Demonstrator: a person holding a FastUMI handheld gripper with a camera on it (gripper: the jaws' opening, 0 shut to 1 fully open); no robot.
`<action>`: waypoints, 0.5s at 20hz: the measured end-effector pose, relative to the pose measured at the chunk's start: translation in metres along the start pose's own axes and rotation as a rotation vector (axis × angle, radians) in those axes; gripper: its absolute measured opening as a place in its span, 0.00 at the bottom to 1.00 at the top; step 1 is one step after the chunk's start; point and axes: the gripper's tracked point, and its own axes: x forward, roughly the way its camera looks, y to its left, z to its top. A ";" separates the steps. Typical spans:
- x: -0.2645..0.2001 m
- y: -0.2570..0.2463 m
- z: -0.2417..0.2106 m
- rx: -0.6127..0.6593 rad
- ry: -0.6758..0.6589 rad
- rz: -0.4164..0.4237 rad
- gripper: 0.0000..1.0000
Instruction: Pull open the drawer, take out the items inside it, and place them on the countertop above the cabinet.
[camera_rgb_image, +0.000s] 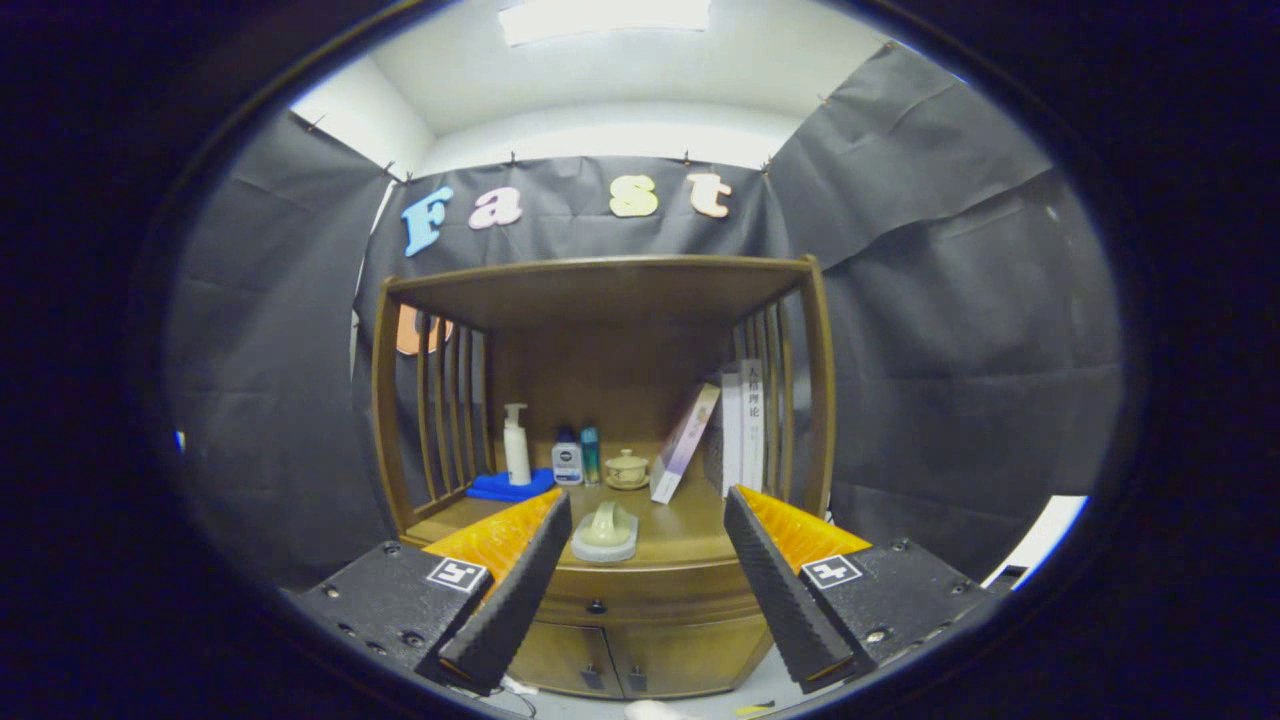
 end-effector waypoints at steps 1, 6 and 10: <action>-0.007 -0.003 0.005 0.001 -0.002 0.002 0.99; -0.025 -0.006 0.012 -0.003 -0.006 0.015 0.99; -0.030 -0.002 0.013 0.019 0.000 0.032 0.99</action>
